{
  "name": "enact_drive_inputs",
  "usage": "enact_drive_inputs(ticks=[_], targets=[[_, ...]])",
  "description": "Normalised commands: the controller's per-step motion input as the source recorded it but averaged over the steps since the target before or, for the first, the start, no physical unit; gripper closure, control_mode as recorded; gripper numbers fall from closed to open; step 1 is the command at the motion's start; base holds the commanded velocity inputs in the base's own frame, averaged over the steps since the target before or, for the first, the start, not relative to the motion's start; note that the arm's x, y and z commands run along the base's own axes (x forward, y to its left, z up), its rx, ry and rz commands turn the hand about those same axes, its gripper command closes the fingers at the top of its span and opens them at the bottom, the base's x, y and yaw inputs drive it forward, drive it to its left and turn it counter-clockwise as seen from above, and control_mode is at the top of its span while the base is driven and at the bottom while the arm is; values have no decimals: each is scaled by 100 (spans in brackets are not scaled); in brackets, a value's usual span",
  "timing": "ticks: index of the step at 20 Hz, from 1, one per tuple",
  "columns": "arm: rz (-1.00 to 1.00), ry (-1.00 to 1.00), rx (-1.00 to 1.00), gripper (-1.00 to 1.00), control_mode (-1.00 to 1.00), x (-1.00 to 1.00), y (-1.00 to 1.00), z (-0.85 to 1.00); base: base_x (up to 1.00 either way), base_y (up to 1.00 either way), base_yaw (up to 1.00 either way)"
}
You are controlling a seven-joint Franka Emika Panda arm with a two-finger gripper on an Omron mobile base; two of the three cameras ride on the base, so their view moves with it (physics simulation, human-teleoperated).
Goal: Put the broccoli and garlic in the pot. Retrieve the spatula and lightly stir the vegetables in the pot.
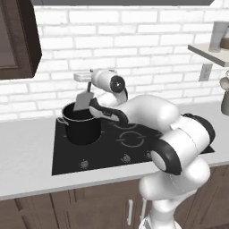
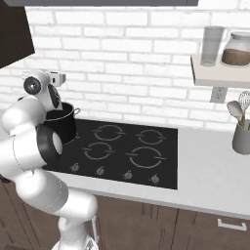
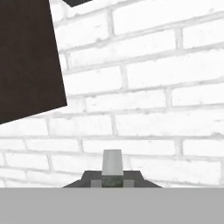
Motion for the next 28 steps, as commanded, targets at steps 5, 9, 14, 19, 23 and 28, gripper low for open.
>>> enact_drive_inputs(ticks=[5,9,14,19,23,28], targets=[[3,0,-10,100,-100,0,21,-30,0,0,0],[0,0,-14,100,-100,0,5,-44,0,0,0],[0,0,-10,100,-100,0,19,-44,0,0,0],[2,0,-5,100,-100,0,32,-39,0,0,0],[1,1,-4,100,-100,0,39,-47,0,0,0],[0,1,-1,100,-100,0,32,-44,0,0,0]])
